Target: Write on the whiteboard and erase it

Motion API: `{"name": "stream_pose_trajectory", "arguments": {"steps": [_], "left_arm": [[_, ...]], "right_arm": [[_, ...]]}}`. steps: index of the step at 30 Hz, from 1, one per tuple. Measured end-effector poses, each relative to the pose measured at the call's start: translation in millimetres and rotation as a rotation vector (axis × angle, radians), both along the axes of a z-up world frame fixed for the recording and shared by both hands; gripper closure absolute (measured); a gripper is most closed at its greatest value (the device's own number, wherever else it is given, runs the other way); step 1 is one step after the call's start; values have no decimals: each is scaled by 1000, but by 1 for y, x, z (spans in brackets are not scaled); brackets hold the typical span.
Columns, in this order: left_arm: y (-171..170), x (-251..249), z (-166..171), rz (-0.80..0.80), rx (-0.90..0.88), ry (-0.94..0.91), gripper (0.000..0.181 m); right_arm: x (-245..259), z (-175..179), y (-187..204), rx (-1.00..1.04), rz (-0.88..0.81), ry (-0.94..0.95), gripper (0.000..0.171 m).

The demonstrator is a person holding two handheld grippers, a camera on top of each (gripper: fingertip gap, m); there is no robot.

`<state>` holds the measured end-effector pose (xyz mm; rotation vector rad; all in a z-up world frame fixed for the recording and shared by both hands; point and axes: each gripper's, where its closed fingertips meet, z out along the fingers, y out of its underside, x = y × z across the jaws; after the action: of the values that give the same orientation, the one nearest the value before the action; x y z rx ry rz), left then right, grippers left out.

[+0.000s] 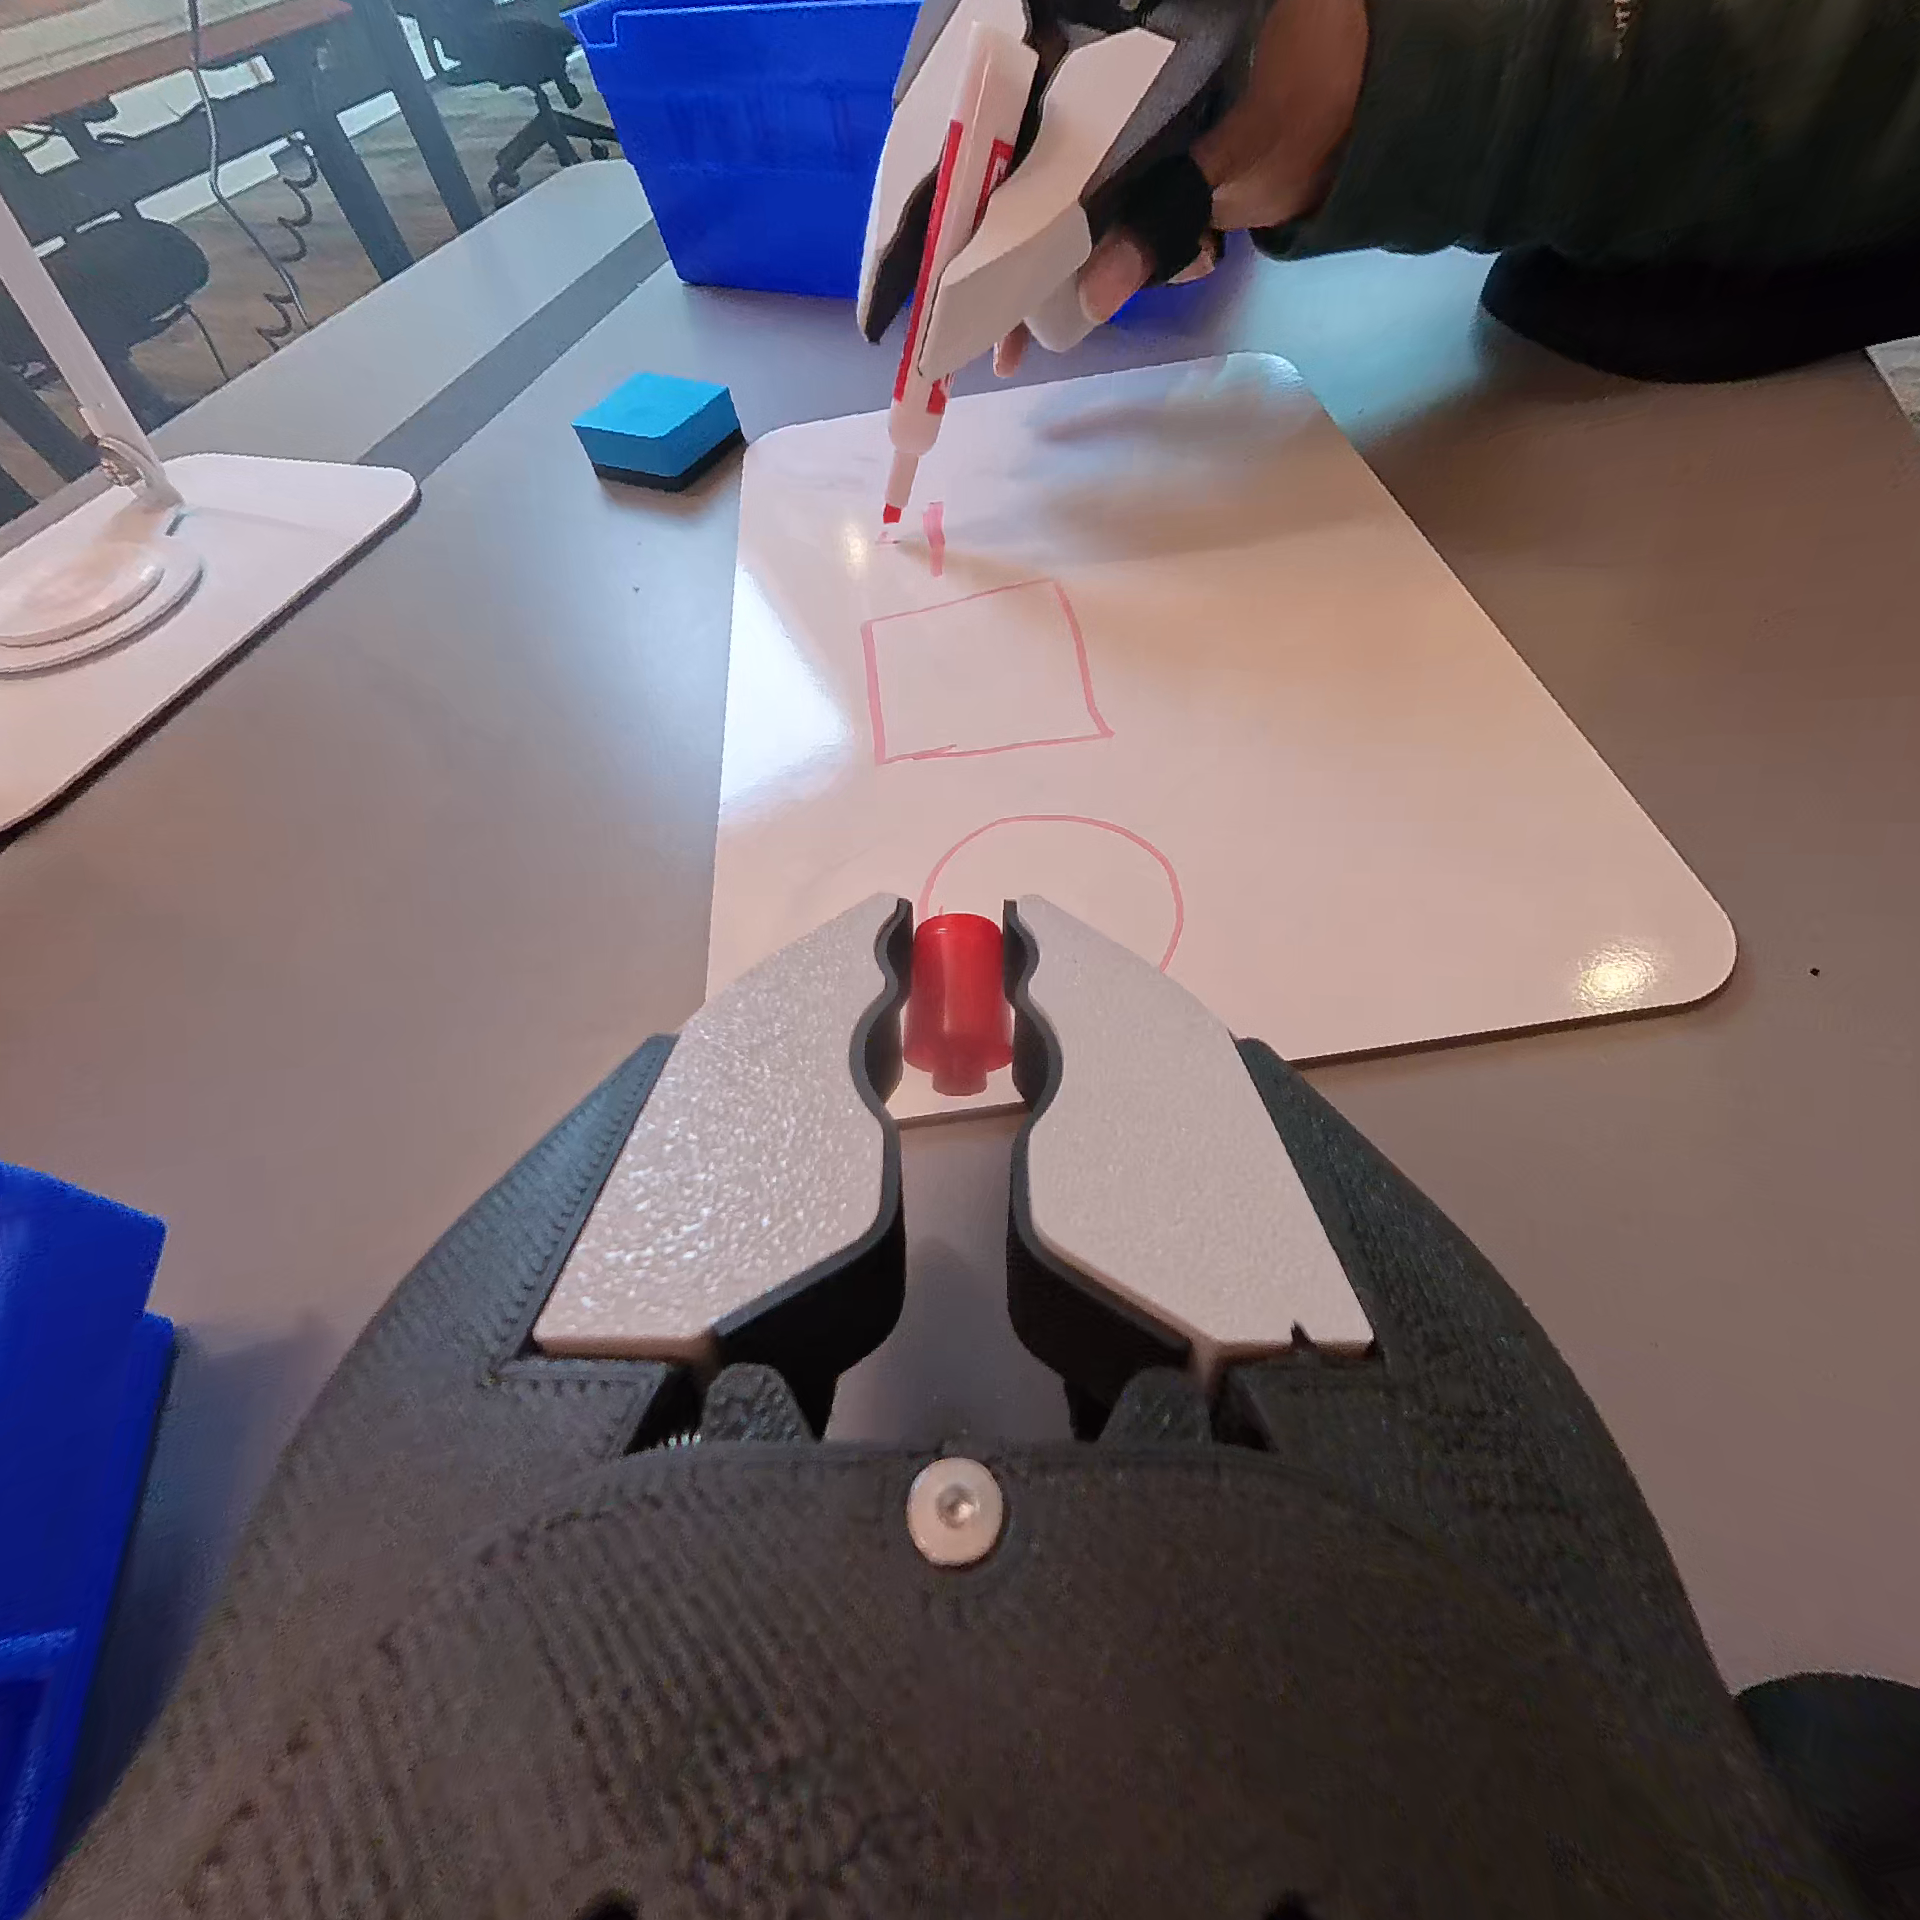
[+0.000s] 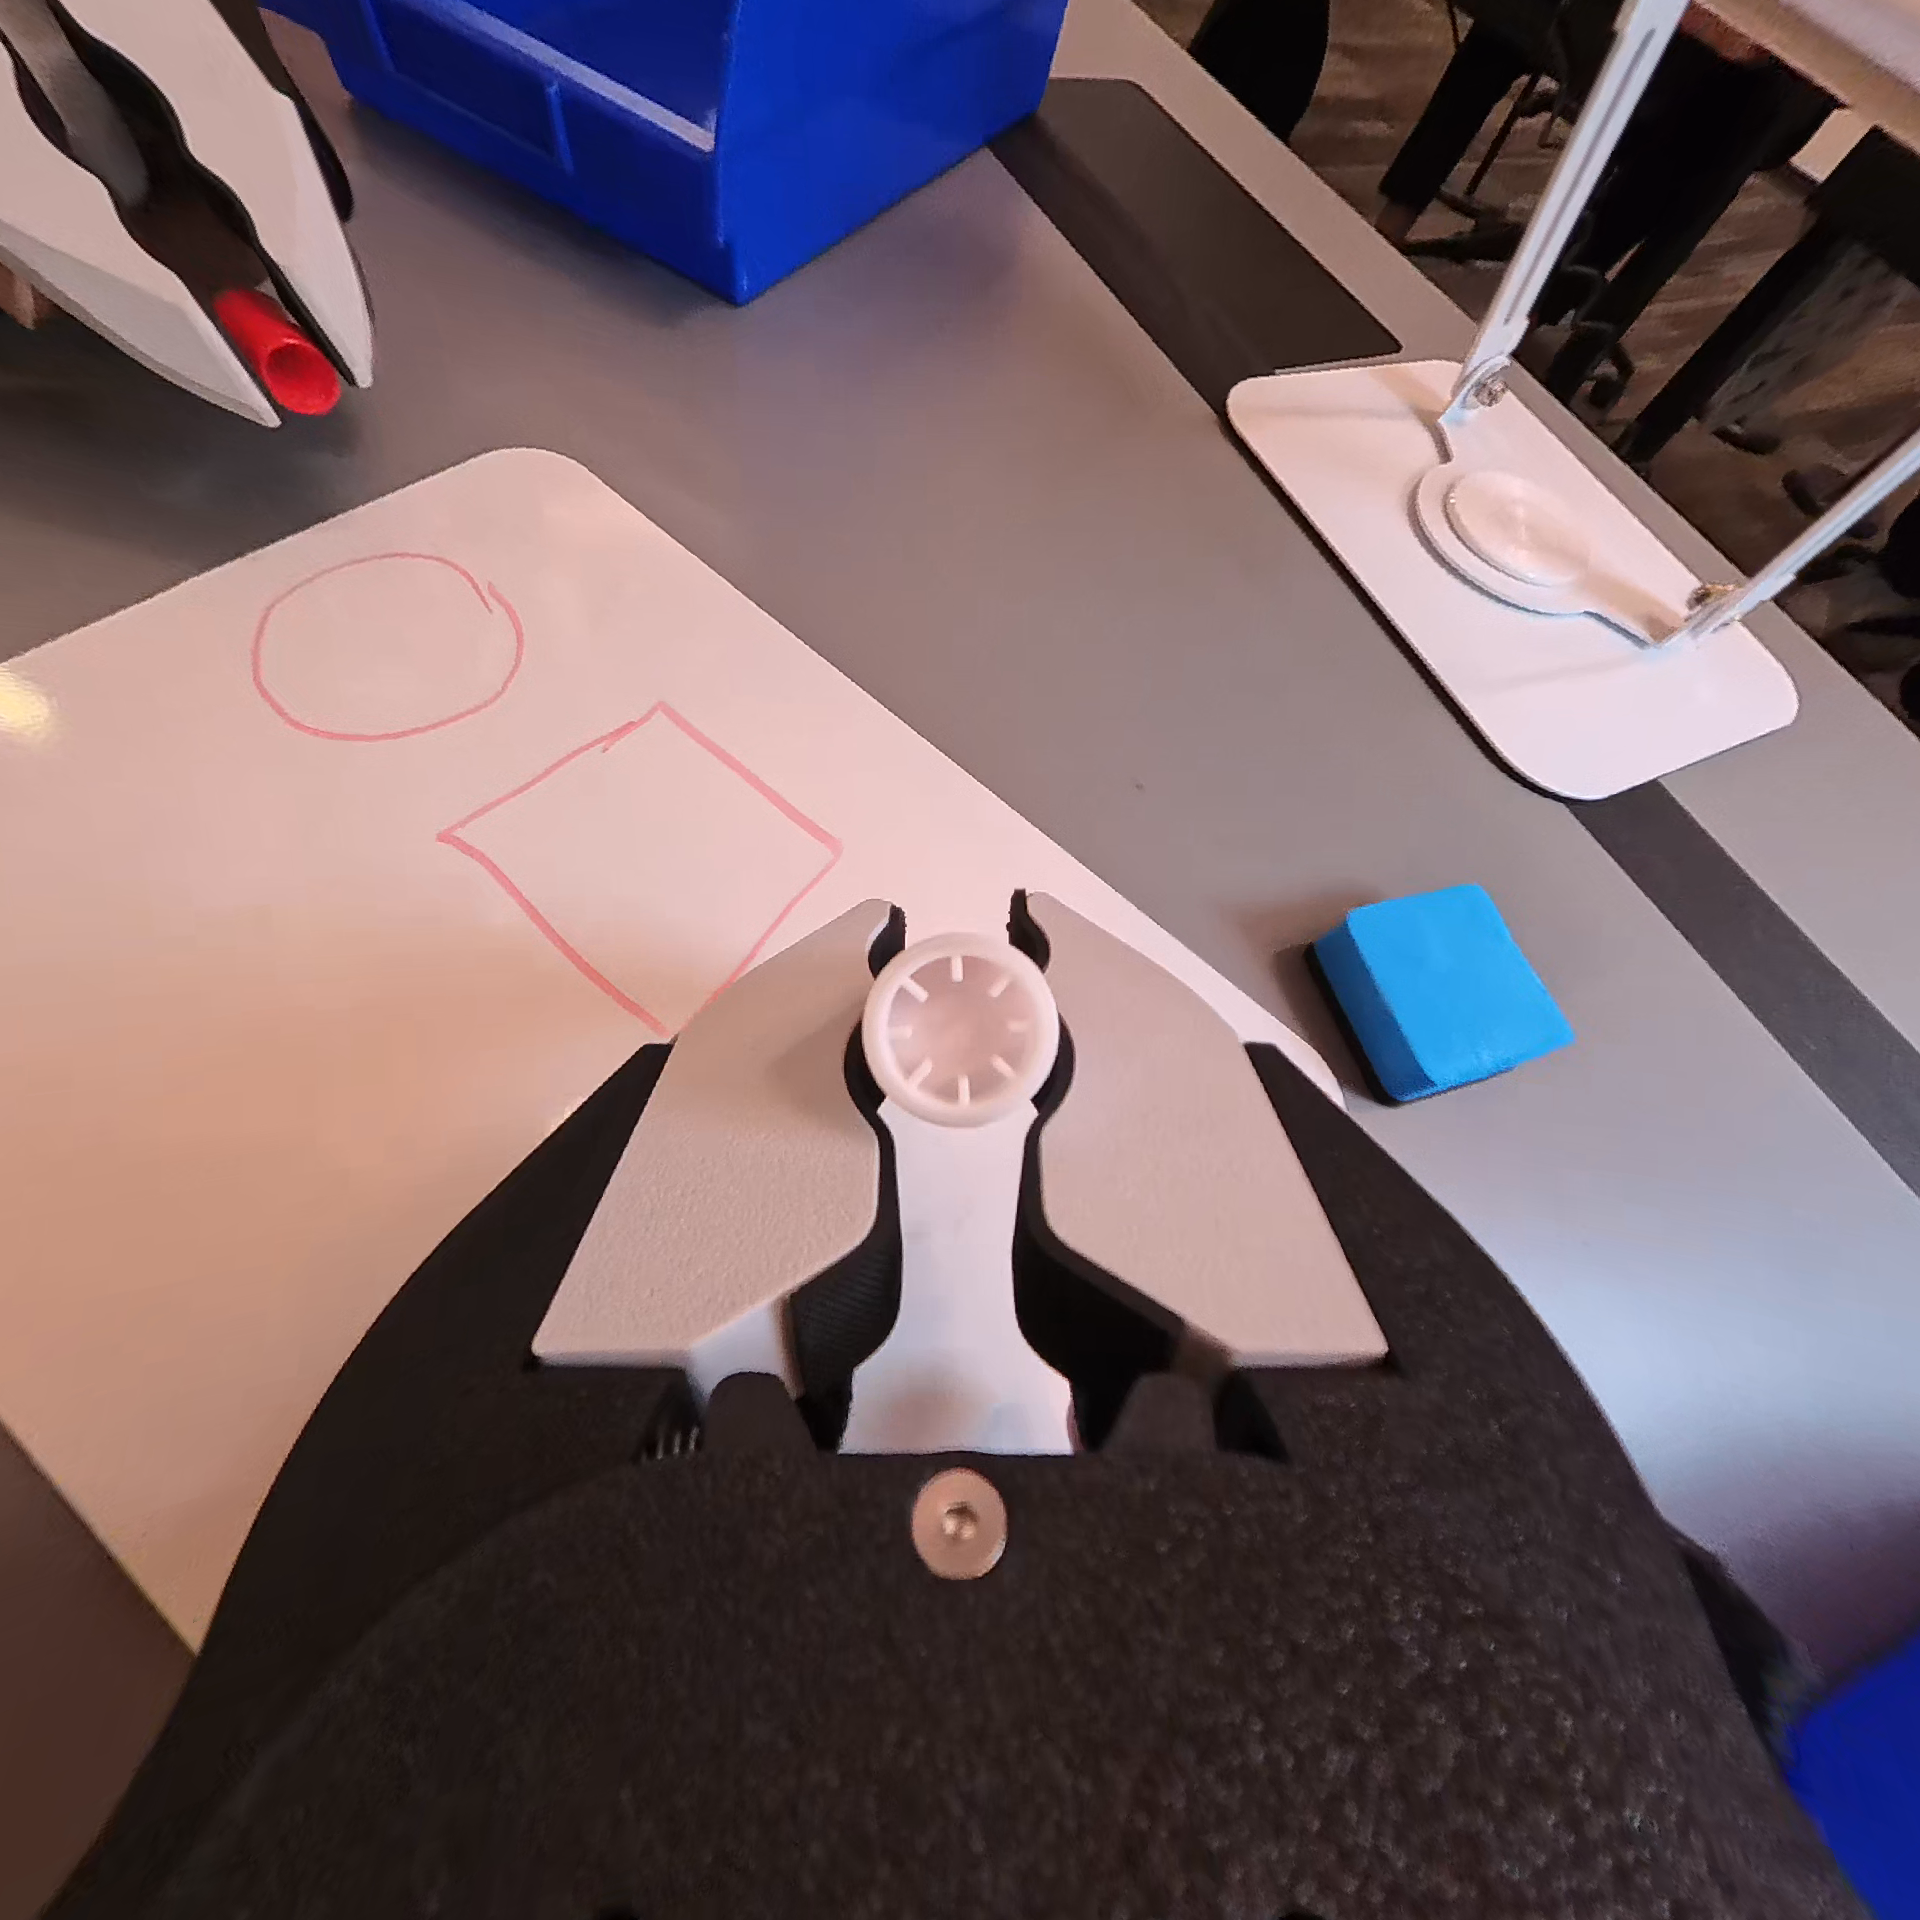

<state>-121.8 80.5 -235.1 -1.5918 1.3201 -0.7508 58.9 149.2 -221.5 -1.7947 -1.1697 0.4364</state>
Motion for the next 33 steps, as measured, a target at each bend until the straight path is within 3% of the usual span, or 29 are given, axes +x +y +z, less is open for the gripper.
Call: {"name": "stream_pose_trajectory", "arguments": {"steps": [13, 33], "left_arm": [[1, 1, 0, -2, 4, 0, 165], [3, 2, -1, -2, 9, 3, 165]], "right_arm": [[-3, -7, 2, 0, 4, -42, 151], [34, -9, -14, 24, -84, -100, 151]]}}
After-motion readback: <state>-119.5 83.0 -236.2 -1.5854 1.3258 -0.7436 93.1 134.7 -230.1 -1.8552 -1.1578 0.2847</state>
